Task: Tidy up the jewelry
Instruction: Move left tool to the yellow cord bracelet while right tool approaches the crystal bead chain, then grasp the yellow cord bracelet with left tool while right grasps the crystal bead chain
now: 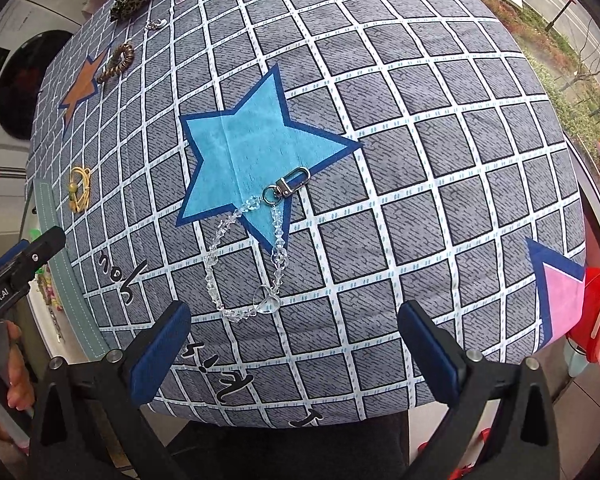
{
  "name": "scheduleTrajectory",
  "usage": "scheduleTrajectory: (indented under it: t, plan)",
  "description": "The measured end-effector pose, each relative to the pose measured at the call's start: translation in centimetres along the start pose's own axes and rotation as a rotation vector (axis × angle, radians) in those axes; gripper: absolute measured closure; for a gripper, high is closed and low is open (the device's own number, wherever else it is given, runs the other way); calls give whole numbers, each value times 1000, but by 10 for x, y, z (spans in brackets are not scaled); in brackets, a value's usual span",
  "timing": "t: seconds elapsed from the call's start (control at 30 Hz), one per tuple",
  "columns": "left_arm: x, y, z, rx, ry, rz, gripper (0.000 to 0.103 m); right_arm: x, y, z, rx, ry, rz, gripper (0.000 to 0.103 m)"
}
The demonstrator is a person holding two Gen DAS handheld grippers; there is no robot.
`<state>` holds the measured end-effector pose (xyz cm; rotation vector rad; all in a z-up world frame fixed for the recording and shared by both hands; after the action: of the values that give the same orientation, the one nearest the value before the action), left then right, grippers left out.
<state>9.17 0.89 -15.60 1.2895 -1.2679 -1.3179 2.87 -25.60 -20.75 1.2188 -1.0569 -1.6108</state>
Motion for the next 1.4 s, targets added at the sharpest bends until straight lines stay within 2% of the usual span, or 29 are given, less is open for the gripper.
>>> scheduleTrajectory:
  t: [0.3, 0.67, 0.93, 1.03, 1.13, 1.2, 1.23, 1.3, 1.33, 1.4]
  plan:
    - [-7, -27, -32, -3, 24, -30, 0, -20, -15, -23, 7, -1, 7, 0]
    - [-21, -62, -54, -34, 66, -35, 0, -59, -42, -52, 28, 30, 79, 0]
    - [-28, -68, -62, -25, 68, 43, 1, -90, -68, -59, 54, 97, 187, 0]
    - [-17, -65, -57, -17, 69, 70, 10, -105, -79, -58, 58, 134, 233, 0]
    - [-8, -60, -51, -7, 44, 79, 23, -120, -90, -50, 64, 143, 243, 2]
    - [-2, -57, -49, 0, 11, 80, 39, -120, -89, -46, 69, 145, 243, 6]
    - [3, -54, -48, 3, -4, 82, 44, -119, -89, -42, 71, 147, 242, 7]
    - [8, -51, -46, 4, -29, 82, 61, -113, -83, -35, 78, 152, 240, 17]
    - [12, -50, -46, 3, -40, 81, 65, -112, -78, -32, 83, 158, 239, 20]
    - [19, -50, -46, 3, -60, 80, 78, -116, -74, -31, 88, 173, 238, 34]
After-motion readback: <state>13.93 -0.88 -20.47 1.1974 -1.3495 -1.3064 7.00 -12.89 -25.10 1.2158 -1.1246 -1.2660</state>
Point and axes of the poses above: each gripper's, at about its wrist camera, not at the fingertips, and y roughly against the way its jaws point, x to its right, z to its underside, the point moved 4 cm from there along -y, roughly the way its jaws point, and after that the axes turned 7 degrees about -x, right-handed, at the moved point
